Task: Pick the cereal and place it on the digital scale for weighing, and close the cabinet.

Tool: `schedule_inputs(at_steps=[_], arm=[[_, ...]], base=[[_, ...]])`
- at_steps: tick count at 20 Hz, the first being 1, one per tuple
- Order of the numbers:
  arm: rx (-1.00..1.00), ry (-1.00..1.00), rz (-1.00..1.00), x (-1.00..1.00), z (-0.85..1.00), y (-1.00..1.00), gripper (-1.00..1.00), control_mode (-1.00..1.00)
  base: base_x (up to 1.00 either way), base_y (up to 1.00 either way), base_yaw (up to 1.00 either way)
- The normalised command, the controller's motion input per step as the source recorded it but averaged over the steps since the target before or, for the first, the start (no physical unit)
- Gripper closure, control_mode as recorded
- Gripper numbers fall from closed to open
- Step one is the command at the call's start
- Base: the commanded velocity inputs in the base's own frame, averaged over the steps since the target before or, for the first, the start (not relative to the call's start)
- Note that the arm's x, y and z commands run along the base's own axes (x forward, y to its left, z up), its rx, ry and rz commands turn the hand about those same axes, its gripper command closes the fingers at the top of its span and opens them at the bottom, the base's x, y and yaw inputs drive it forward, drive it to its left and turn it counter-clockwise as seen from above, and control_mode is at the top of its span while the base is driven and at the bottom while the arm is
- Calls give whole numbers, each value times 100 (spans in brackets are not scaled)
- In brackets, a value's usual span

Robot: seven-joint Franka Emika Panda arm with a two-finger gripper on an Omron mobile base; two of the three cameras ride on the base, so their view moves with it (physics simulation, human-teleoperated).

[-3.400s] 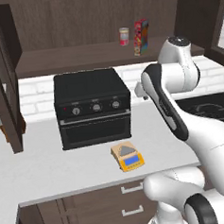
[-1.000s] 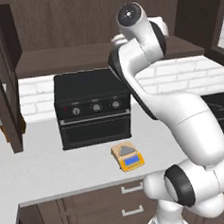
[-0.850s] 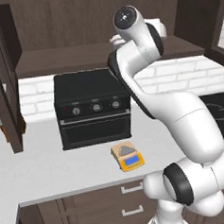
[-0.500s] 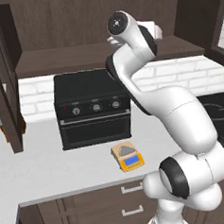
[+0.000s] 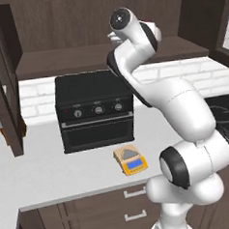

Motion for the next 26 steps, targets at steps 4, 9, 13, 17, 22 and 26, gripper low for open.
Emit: schedule_inputs(at_steps=[4, 9, 13, 17, 22, 26], arm=[[10, -7, 0, 23, 0, 0, -100, -100], [10, -3, 0, 30, 0, 0, -100, -100], [10, -2, 0, 31, 0, 0, -100, -100], [9, -1, 0, 37, 0, 0, -100, -100], [2, 0, 0, 34, 0, 0, -100, -100], [0, -1, 0, 10, 0, 0, -100, -100]], base=[[0, 0, 0], [0, 0, 0], [0, 0, 0], [0, 0, 0], [0, 0, 0], [0, 0, 0]])
